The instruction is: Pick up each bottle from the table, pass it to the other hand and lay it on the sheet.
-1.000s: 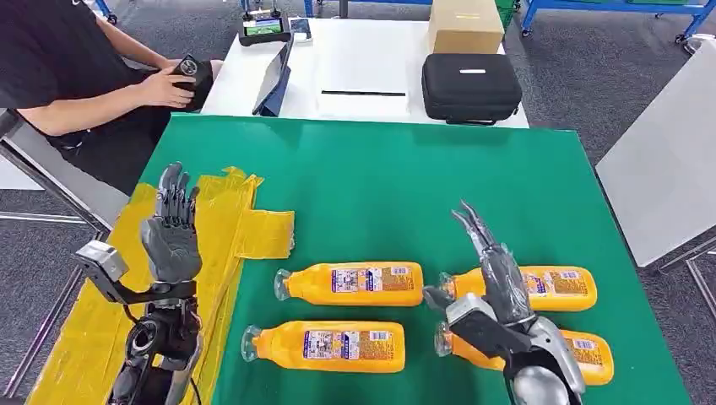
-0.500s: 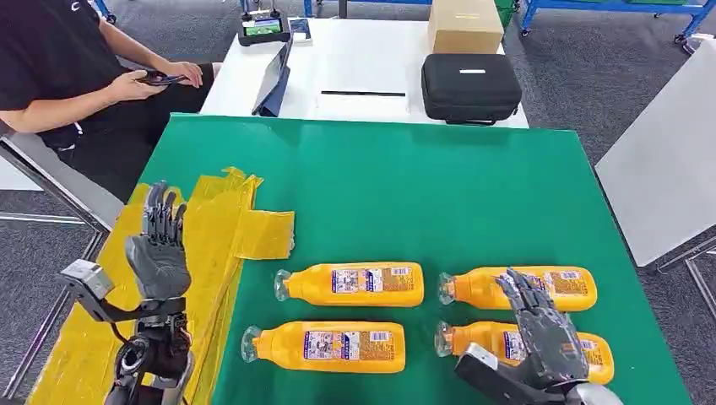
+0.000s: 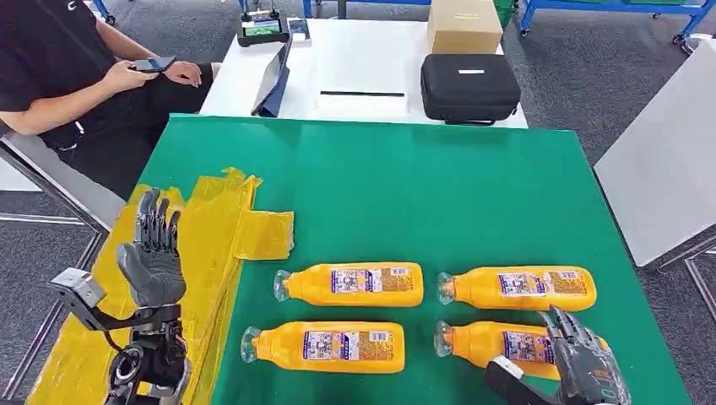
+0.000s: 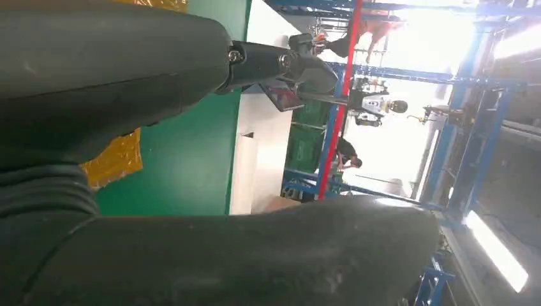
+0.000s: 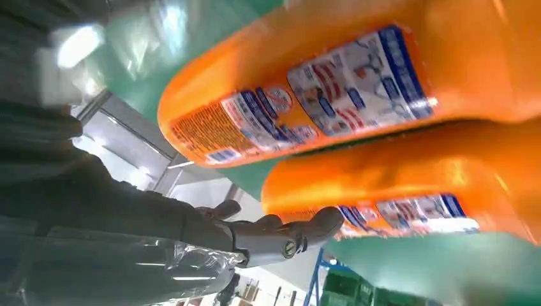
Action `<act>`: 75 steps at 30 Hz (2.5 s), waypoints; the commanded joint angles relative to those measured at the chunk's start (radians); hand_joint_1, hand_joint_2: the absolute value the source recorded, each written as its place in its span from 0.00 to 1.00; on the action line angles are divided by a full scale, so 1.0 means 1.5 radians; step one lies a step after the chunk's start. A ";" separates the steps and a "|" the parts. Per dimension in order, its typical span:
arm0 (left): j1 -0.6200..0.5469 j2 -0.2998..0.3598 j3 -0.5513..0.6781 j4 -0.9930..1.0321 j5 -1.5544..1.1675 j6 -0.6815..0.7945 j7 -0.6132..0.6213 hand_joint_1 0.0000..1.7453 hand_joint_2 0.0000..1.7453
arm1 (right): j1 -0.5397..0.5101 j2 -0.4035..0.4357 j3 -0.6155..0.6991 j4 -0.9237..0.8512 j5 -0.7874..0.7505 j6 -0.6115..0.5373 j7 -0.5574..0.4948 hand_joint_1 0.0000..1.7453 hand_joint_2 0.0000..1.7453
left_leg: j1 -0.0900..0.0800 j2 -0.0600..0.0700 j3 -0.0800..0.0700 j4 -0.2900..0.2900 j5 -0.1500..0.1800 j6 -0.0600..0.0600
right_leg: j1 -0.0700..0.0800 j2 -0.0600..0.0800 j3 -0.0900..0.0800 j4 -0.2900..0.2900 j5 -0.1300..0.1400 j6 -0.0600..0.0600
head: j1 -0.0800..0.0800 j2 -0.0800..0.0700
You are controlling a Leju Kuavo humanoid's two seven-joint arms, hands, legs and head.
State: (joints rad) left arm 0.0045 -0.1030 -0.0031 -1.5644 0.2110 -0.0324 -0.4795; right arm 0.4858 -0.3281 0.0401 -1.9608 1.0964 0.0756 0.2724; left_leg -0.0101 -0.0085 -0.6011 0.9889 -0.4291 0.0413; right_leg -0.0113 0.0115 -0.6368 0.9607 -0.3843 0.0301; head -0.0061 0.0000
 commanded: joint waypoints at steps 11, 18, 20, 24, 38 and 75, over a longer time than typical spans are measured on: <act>-0.014 -0.013 0.022 0.020 0.002 -0.002 0.005 0.00 0.00 | -0.003 0.008 -0.013 0.031 0.001 0.010 0.006 0.00 1.00 | 0.001 0.000 0.004 -0.001 -0.001 -0.001 | 0.001 -0.001 0.005 -0.001 -0.002 -0.001 | 0.000 0.000; -0.014 -0.013 0.022 0.020 0.002 -0.002 0.005 0.00 0.00 | -0.003 0.008 -0.013 0.031 0.001 0.010 0.006 0.00 1.00 | 0.001 0.000 0.005 -0.001 -0.002 -0.002 | 0.001 -0.001 0.005 -0.001 -0.002 -0.001 | 0.000 0.000; -0.014 -0.013 0.022 0.020 0.002 -0.002 0.005 0.00 0.00 | -0.003 0.008 -0.013 0.031 0.001 0.010 0.006 0.00 1.00 | 0.000 0.000 0.004 -0.001 -0.001 -0.001 | 0.001 -0.001 0.004 -0.001 -0.001 -0.001 | 0.000 0.000; -0.024 -0.009 0.018 0.026 0.004 -0.001 0.007 0.00 0.00 | -0.012 0.029 -0.011 0.029 0.003 0.045 0.007 0.00 1.00 | 0.001 0.000 0.008 0.000 -0.003 -0.002 | 0.001 -0.001 0.008 -0.001 -0.003 -0.001 | 0.000 0.000; -0.045 0.000 0.013 0.046 0.013 0.003 0.016 0.00 0.00 | -0.033 -0.070 0.100 0.156 -0.067 0.175 0.064 0.00 1.00 | 0.001 0.001 0.008 -0.001 -0.002 -0.001 | 0.002 0.000 0.008 -0.003 -0.002 0.001 | 0.000 0.000; -0.060 0.011 0.003 0.069 0.029 0.011 0.000 0.00 0.00 | -0.053 -0.065 0.103 0.209 -0.203 0.180 0.070 1.00 1.00 | 0.004 0.001 0.054 -0.002 -0.028 0.004 | 0.007 0.000 0.052 -0.013 -0.026 0.002 | 0.001 0.000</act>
State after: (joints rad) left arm -0.0543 -0.1061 -0.0004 -1.5087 0.2502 -0.0168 -0.4795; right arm 0.3552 -0.5501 0.2557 -1.7311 0.8218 0.3220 0.4575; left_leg -0.0047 -0.0035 -0.5204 0.9884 -0.4721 0.0496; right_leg -0.0013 0.0164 -0.5561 0.9444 -0.4228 0.0342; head -0.0050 0.0000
